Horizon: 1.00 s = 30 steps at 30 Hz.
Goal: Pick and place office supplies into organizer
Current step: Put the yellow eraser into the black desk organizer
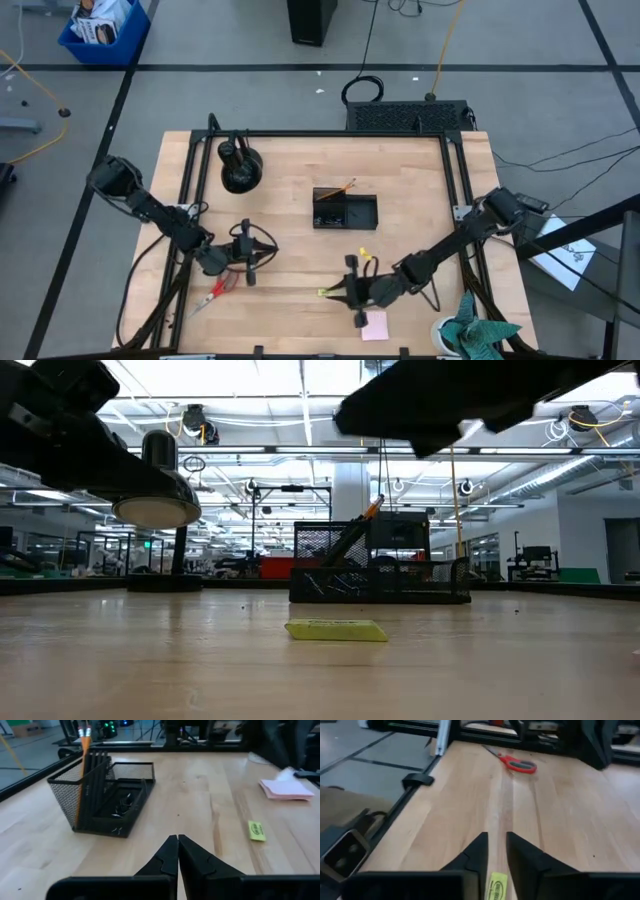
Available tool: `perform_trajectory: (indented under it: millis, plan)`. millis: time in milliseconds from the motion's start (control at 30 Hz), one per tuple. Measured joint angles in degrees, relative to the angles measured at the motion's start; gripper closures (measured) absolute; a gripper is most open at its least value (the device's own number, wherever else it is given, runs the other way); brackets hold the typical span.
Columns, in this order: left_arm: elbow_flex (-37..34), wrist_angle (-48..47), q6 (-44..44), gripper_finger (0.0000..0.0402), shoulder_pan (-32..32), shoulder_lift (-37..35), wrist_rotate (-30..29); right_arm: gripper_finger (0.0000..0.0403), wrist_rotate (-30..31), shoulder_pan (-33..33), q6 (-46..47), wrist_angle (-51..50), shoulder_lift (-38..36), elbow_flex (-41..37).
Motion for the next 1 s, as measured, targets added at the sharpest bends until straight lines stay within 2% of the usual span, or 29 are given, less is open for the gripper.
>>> perform_trajectory:
  millis: [167,333,500,767,900,1000]
  plan:
    - [0.0,-0.2,1.7,0.0385,0.0,0.0,0.5,0.0286,0.2,-0.9,5.5,-8.0,2.6,4.3]
    - [0.0,-1.2,2.4,0.0385,0.0,0.0,1.9,0.0249,1.7,-1.2,10.9,-10.7,6.3,4.8]
    - [0.0,-2.2,2.3,0.0385,0.0,0.0,2.0,0.0233,1.5,-1.2,12.3,-11.2,8.8,4.8]
    - [0.0,-2.1,2.5,0.0385,0.0,0.0,2.0,0.021,1.1,-1.1,12.7,-11.5,8.6,4.8]
    - [0.0,-2.1,1.5,0.0385,0.0,0.0,2.0,0.02,-1.8,-1.1,12.7,-12.2,8.8,4.5]
    - [0.0,-2.1,1.2,0.0385,0.0,0.0,2.0,0.0196,-1.6,-1.1,13.1,-12.3,8.8,4.1]
